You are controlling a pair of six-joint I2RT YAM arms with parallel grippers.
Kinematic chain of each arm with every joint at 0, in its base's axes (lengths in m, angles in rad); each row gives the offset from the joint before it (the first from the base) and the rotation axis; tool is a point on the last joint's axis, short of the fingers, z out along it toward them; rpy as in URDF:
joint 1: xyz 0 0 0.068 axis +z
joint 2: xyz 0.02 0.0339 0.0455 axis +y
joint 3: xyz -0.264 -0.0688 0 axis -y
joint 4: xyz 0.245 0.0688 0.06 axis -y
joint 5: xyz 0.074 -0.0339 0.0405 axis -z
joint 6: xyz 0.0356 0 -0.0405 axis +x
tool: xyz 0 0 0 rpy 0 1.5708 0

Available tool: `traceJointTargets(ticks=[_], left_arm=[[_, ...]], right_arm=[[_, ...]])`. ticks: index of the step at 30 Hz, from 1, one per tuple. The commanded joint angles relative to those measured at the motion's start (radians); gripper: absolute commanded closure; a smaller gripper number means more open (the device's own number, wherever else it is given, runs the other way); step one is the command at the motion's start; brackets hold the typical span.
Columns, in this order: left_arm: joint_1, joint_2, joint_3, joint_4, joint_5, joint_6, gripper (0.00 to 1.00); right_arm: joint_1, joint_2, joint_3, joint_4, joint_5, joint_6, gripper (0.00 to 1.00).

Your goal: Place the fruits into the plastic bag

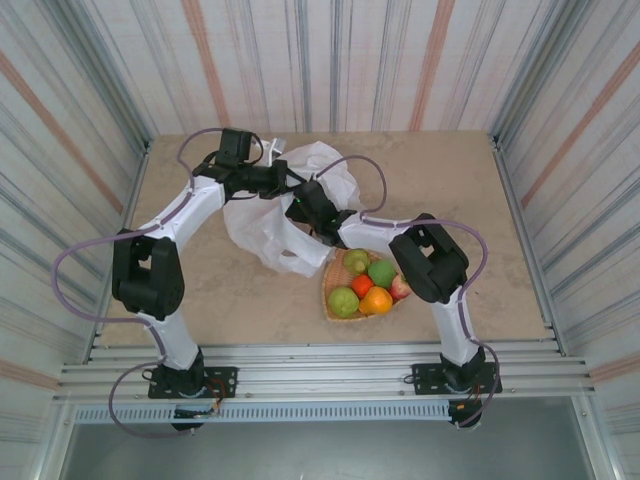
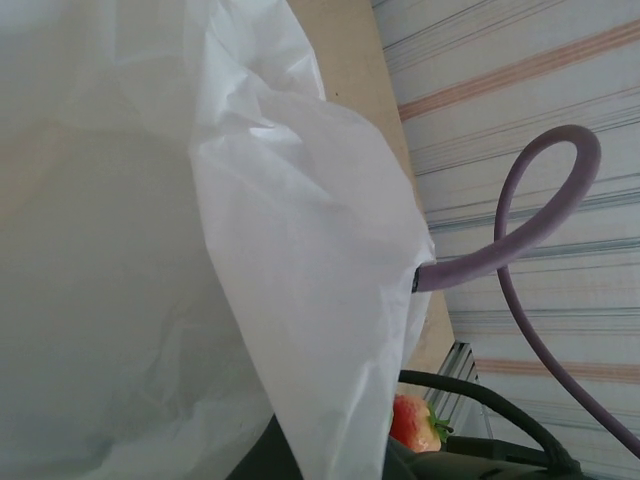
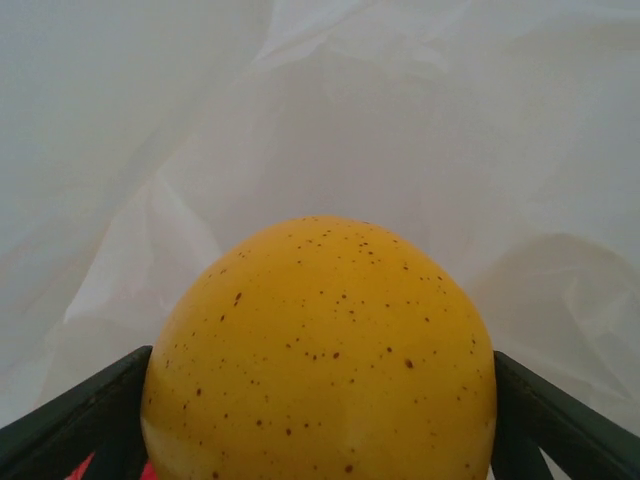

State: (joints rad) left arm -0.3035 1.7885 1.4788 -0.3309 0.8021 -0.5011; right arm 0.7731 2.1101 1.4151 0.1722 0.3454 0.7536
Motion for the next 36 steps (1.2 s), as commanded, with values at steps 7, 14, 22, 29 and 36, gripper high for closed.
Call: traceJointTargets(ticks=[7,14,22,29,36], left_arm=[[-0.005,0.012,0.008,-0.011,0.009,0.016,0.98],[-0.003,0.009,0.013,-0.029,-0.005,0.029,0.98],[0.018,0.008,0.011,-0.025,-0.008,0.029,0.98],[0.033,0.009,0.012,-0.037,-0.017,0.066,0.99],[0.040,0.008,0.015,-0.042,-0.014,0.091,1.00]], right_arm=[[-0.010,-0.021,0.013,-0.024,-0.075,-0.035,0.07],[-0.007,-0.106,-0.056,-0.065,-0.144,-0.138,0.08],[-0.003,-0.266,-0.219,-0.149,-0.215,-0.315,0.09],[-0.025,-0.383,-0.278,-0.220,-0.399,-0.449,0.11],[-0.041,-0.502,-0.298,-0.408,-0.421,-0.559,0.12]])
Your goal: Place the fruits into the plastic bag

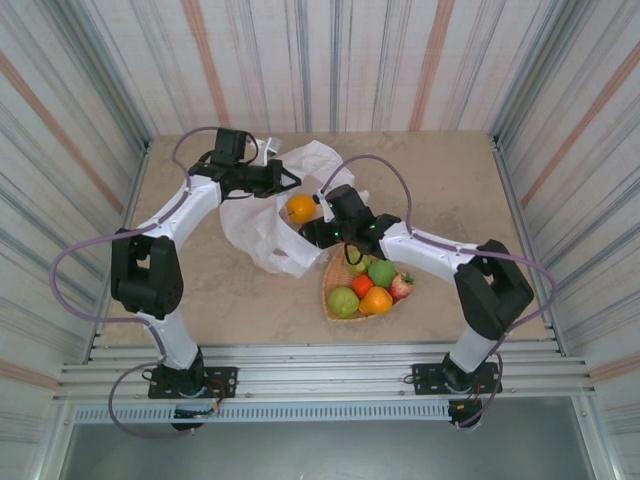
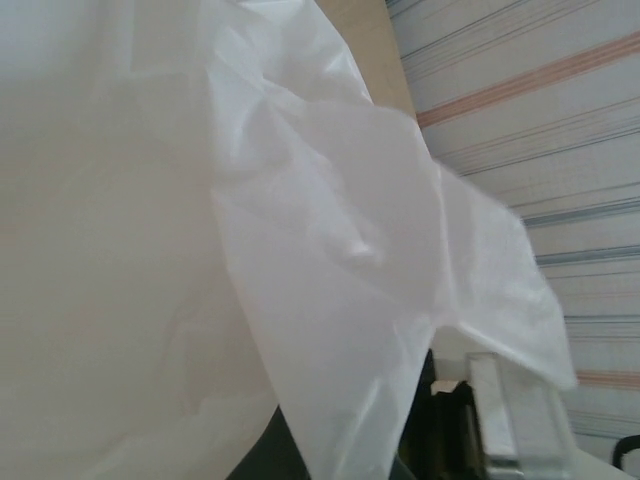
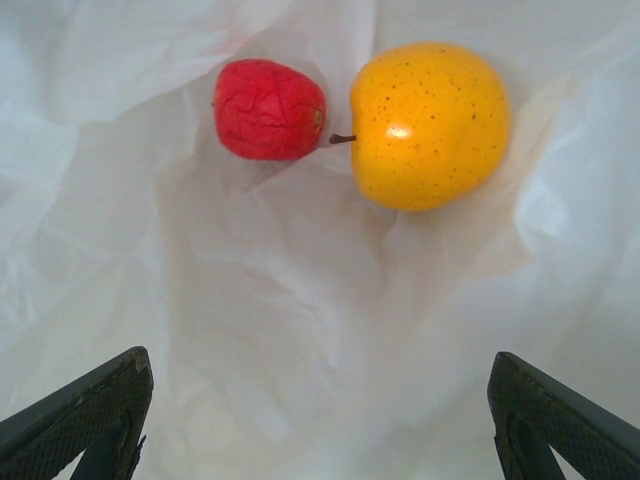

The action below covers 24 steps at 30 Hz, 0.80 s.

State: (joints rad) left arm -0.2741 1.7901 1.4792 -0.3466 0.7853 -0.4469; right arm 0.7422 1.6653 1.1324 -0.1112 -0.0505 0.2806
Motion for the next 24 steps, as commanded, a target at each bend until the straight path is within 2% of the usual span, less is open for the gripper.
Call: traceJointTargets(ticks=[1,4,10,14,18,20,24], left_arm=[[0.010,0.006,0.015,-0.027,0.003,0.037,1.00],[0.011,0.007,0.015,-0.026,0.002,0.039,1.00],[0.011,0.008,0.016,-0.031,-0.004,0.040,1.00],[0.011,0.006,0.019,-0.037,-0.010,0.043,1.00],[0.010,0.005,0.019,-0.036,-0.011,0.039,1.00],[0.011,0.005,0.018,-0.035,-0.012,0.036,1.00],[0.011,0.005,0.016,-0.032,-0.011,0.030,1.00]], right_arm=[[-0.012,-0.070,-0.016,-0.158,-0.023,-0.099,0.12],[-0.015,-0.109,-0.024,-0.237,-0.033,-0.146,0.12],[-0.025,-0.210,-0.055,-0.322,-0.176,-0.226,0.12],[-0.040,-0.304,-0.080,-0.388,-0.257,-0.225,0.13],[0.000,-0.369,-0.075,-0.549,-0.213,-0.204,0.15],[0.064,-0.390,-0.077,-0.640,-0.130,-0.216,0.13],[0.133,-0.370,-0.074,-0.715,-0.076,-0.222,0.10]])
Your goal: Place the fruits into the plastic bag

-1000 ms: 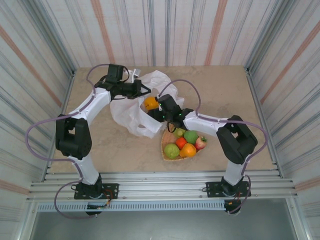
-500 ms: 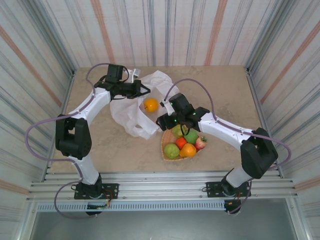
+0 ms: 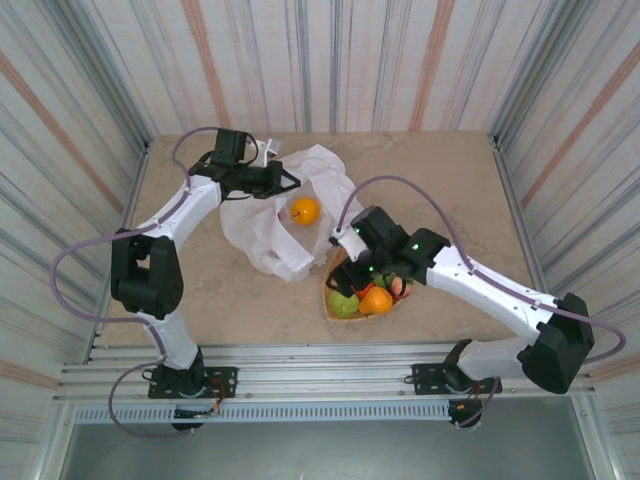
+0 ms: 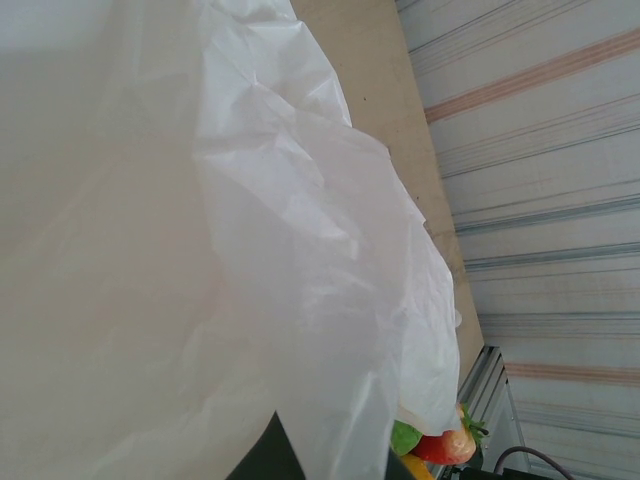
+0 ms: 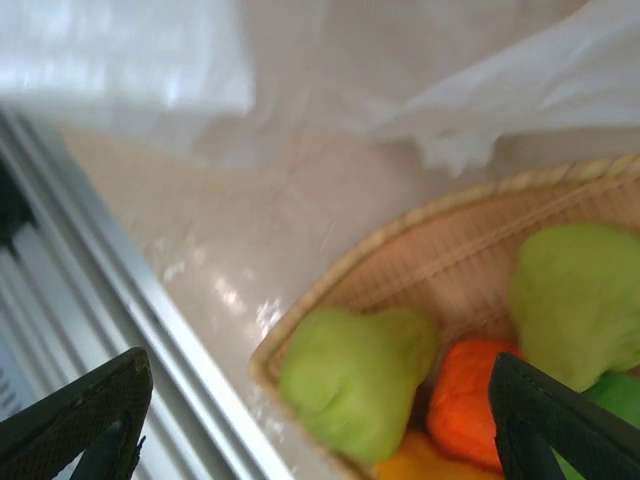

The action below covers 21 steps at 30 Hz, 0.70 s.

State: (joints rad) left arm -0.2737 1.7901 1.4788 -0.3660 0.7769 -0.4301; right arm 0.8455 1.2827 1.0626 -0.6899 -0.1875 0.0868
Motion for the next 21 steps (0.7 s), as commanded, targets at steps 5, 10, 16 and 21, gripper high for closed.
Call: traceJointTargets(ticks=[5,10,16,21], left_arm=[[0.011,0.002,0.015,-0.011,-0.004,0.008,1.00],[0.010,0.005,0.015,-0.011,-0.004,0.008,1.00],[0.010,0.009,0.016,-0.011,-0.001,0.004,1.00],[0.010,0.011,0.015,-0.010,0.002,0.002,1.00]], right_arm=[[0.095,0.086,0.004,-0.123,0.122,-0.051,0.07],[0.123,0.180,0.027,-0.112,0.128,-0.085,0.05],[0.130,0.258,0.037,-0.105,0.164,-0.125,0.05],[0.131,0.296,0.046,-0.094,0.156,-0.145,0.09]])
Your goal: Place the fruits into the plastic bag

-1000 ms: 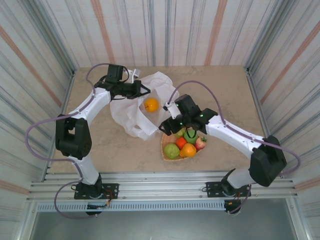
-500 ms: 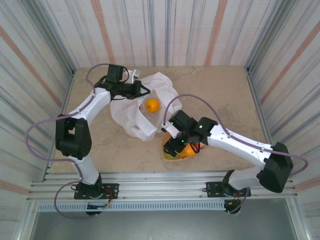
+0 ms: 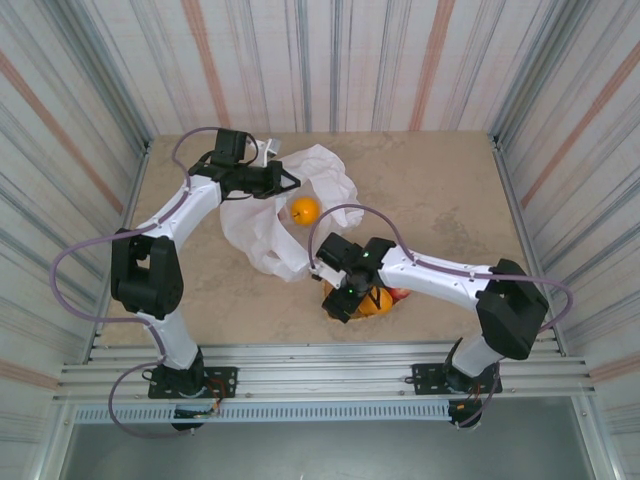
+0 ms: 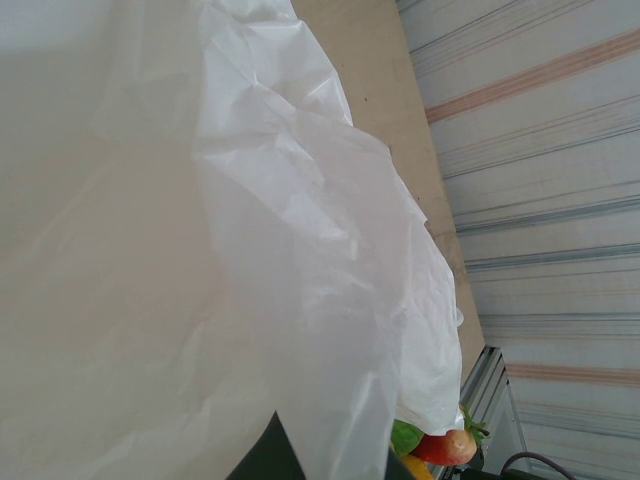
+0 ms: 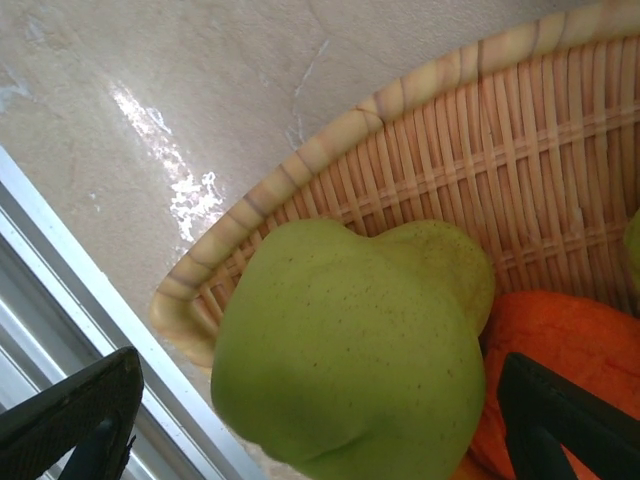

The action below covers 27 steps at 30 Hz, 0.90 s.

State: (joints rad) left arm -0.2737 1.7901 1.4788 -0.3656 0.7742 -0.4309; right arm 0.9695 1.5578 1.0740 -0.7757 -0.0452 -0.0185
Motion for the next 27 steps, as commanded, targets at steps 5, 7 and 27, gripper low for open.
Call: traceJointTargets(ticks=[5,7,27], left_arm=[[0.010,0.011,0.017,-0.010,0.005,0.002,1.00],[0.010,0.012,0.017,-0.010,0.007,-0.001,1.00],[0.010,0.015,0.018,-0.009,0.012,-0.008,1.00]], right_arm=[[0.008,0.052,0.044,-0.007,0.023,-0.055,0.13],[0.008,0.061,0.046,-0.002,0.027,-0.059,0.14],[-0.023,-0.089,0.021,0.051,-0.054,-0.030,0.41]])
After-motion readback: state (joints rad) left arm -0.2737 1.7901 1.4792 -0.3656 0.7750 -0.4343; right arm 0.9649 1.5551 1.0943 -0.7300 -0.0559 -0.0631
